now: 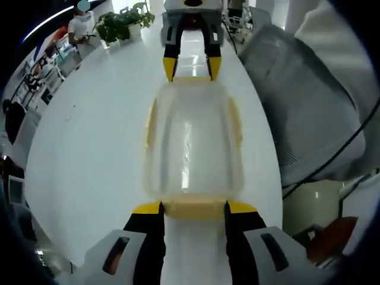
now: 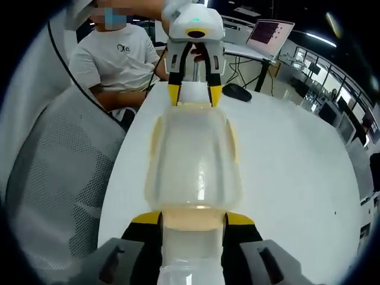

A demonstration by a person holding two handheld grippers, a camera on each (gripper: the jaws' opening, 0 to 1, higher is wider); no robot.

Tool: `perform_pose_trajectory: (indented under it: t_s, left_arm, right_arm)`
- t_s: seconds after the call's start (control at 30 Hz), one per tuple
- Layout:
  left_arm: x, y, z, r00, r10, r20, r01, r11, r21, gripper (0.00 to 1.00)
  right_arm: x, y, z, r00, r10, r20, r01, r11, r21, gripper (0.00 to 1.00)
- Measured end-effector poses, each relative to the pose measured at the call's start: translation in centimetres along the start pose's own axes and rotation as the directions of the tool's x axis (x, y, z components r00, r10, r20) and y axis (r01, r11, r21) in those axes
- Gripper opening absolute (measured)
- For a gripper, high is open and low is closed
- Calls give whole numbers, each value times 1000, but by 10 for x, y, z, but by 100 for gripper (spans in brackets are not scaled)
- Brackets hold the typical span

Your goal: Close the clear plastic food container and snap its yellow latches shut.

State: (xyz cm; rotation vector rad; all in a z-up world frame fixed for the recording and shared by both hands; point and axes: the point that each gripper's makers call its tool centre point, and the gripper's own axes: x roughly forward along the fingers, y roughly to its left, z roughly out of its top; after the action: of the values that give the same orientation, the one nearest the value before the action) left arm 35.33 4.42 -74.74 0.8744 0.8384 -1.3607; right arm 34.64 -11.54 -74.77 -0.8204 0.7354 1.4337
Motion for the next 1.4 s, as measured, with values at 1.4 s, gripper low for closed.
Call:
perform_pose_trajectory:
  t_s: [1.4]
  left_arm:
    - [-2, -7, 106, 999, 46, -17, -45, 998, 33, 37]
  right_arm:
    - [-91, 12, -52, 998, -61, -8, 61, 998, -11, 37]
